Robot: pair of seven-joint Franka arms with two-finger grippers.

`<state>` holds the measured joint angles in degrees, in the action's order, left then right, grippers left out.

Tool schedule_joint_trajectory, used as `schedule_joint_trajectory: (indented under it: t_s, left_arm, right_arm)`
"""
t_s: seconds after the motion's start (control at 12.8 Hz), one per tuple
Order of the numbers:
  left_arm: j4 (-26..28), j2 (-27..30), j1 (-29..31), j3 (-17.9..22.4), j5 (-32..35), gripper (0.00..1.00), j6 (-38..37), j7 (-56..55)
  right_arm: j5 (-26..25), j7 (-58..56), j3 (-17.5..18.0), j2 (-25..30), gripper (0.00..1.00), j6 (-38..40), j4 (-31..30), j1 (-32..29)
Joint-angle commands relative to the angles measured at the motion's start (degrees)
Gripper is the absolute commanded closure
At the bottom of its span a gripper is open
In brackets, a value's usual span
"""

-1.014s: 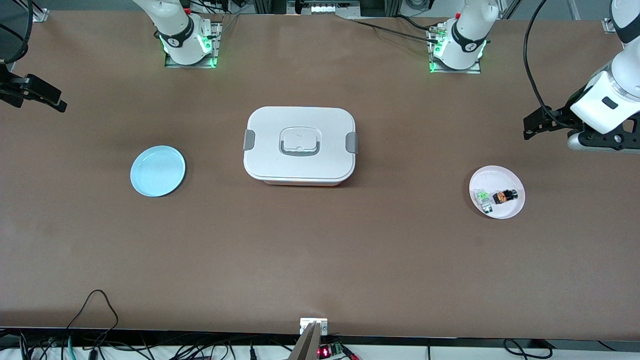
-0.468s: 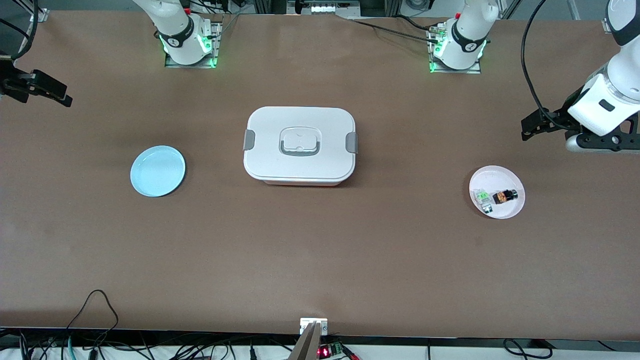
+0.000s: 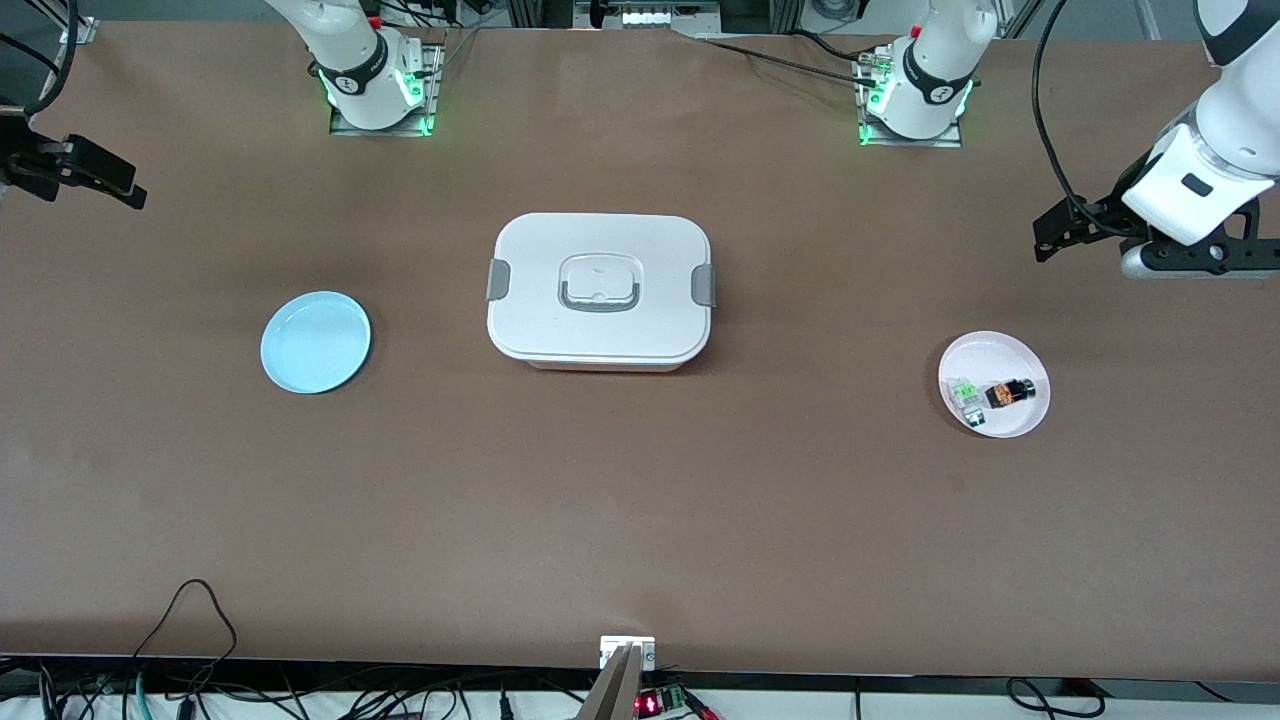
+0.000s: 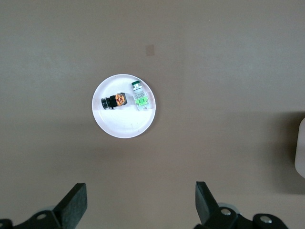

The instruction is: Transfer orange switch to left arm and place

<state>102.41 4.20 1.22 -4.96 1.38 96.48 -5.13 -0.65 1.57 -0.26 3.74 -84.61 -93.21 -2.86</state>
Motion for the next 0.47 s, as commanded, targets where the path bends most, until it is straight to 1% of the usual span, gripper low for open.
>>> schedule_joint_trajectory:
  t_s: [0.0, 0.39]
  left_arm:
    - [1.48, 1.16, 0.28, -0.40, 0.73, 0.00, 1.17, -0.67]
    - [0.25, 0.11, 0.28, -0.40, 0.47, 0.00, 1.17, -0.40]
  right_arm:
    - [0.56, -0.78, 0.18, 0.74, 0.00, 1.21, 0.49, -0.13]
    - [0.56, -0.87, 0.18, 0.65, 0.00, 1.38, 0.49, -0.13]
